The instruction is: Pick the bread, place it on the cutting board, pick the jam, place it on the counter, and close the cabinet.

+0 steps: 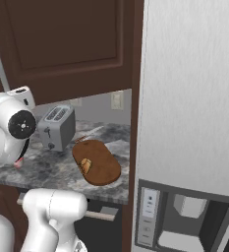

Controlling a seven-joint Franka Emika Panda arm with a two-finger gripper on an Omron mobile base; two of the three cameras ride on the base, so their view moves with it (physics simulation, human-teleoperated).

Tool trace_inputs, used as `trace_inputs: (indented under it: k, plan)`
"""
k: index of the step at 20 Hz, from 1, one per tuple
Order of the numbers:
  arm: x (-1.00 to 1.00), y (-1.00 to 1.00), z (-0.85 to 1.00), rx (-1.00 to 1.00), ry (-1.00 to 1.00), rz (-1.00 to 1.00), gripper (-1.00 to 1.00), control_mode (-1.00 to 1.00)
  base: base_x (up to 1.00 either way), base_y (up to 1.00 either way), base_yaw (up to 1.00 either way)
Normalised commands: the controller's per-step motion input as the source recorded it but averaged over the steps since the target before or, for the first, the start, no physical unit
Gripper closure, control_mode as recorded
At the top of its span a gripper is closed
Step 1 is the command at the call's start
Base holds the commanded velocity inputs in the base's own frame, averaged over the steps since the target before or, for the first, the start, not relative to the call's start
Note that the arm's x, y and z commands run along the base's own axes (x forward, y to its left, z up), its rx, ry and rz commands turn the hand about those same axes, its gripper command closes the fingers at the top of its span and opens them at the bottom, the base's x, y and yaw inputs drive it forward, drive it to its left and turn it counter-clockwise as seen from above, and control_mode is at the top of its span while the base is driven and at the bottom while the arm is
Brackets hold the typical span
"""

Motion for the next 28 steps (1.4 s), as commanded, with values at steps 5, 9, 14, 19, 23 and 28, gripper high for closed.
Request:
trace_inputs:
  k: [5,9,14,19,23,28]
  plan:
    - [0.59,0.00,-0.31,0.00,0.00,-0.02,-1.00,-1.00,0.00,0.00,0.00]
    - [0.53,0.00,-0.37,0.00,0.00,-0.03,-1.00,-1.00,0.00,0.00,0.00]
    - [0.50,0.00,-0.46,0.00,0.00,-0.02,-1.00,-1.00,0.00,0.00,0.00]
    - [0.51,0.00,-0.49,0.00,0.00,-0.02,-1.00,-1.00,0.00,0.00,0.00]
    - [0.50,0.00,-0.53,0.00,0.00,-0.02,-1.00,-1.00,0.00,0.00,0.00]
    - [0.54,0.00,-0.44,0.00,0.00,-0.02,-1.00,-1.00,0.00,0.00,0.00]
